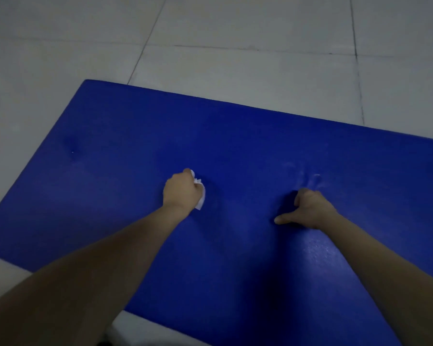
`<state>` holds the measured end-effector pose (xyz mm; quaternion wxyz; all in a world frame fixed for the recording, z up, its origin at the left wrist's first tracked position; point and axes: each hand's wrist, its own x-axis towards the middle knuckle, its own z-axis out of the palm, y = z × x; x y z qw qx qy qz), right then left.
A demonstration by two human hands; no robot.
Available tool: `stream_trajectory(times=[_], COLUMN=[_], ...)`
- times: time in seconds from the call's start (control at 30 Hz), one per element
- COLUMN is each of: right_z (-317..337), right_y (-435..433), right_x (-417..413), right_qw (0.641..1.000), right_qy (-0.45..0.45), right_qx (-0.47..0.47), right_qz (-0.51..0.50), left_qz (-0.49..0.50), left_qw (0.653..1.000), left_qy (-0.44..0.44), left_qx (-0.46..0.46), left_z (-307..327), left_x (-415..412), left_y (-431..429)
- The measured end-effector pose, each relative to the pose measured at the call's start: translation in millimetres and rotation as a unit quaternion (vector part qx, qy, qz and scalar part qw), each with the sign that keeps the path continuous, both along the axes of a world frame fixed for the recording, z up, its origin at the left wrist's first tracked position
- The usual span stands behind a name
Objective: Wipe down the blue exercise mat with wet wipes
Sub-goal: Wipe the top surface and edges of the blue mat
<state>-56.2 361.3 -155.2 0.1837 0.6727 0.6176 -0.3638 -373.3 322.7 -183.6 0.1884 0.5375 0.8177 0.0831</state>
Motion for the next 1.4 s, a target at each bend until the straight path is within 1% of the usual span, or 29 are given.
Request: stream_trajectory(times=[0.07, 0.13, 0.2, 0.27, 0.33, 0.47, 0.63, 0.73, 0.87, 0.97, 1.07, 1.13, 1.27, 1.4], right_z=[-1.0, -1.8, -0.3, 2.0, 4.6, 10.4, 9.6, 9.2, 12.2, 14.1, 16.3, 16.8, 17.5, 17.6], right_y=[-33.9, -63.2, -80.3, -87.6, -90.6, -84.9, -78.5, -79.5, -79.8, -78.8, -77.5, -76.6, -76.2, -74.9], right_x=[-3.1, -8.6, -14.1, -19.1, -24.0, -35.1, -33.6, -34.2, -34.7, -35.7, -37.0, -38.1, -39.2, -38.6], right_qw=[1.0, 0.998, 0.994, 0.993, 0.993, 0.99, 0.989, 0.988, 0.988, 0.988, 0.988, 0.987, 0.986, 0.986], right_qy=[-0.001, -0.041, -0.063, -0.061, -0.064, -0.09, -0.093, -0.098, -0.096, -0.096, -0.099, -0.103, -0.107, -0.105], right_qx=[-0.024, -0.02, -0.01, -0.014, -0.013, -0.027, -0.041, -0.044, -0.044, -0.049, -0.057, -0.06, -0.058, -0.054], right_qz=[-0.001, 0.049, 0.084, 0.096, 0.097, 0.104, 0.109, 0.109, 0.108, 0.107, 0.107, 0.111, 0.112, 0.117], left_qz=[-0.038, -0.087, -0.146, -0.199, -0.249, -0.302, -0.282, -0.239, -0.176, -0.105, -0.037, -0.02, -0.036, -0.093], left_qw=[0.999, 0.994, 0.987, 0.978, 0.968, 0.952, 0.956, 0.966, 0.977, 0.988, 0.994, 0.994, 0.993, 0.985], left_qy=[-0.035, -0.061, -0.07, -0.053, -0.013, 0.044, 0.069, 0.08, 0.103, 0.088, 0.025, -0.011, -0.063, -0.108], left_qx=[-0.005, -0.011, -0.014, -0.022, -0.026, -0.019, 0.042, 0.062, 0.061, 0.076, 0.102, 0.103, 0.093, 0.094], left_z=[2.1, 3.1, 2.3, 1.1, 2.4, 4.9, -9.7, -15.7, -15.9, -14.7, -11.5, -10.3, -10.1, -11.0], left_x=[30.9, 69.2, 109.3, 139.1, 151.9, 133.7, 71.3, 23.8, -33.6, -53.1, -40.8, -23.6, 20.9, 83.8], left_y=[-2.6, -7.3, -14.6, -25.9, -32.2, -27.5, -26.8, -26.1, -29.4, -33.5, -38.6, -41.8, -51.4, -68.1])
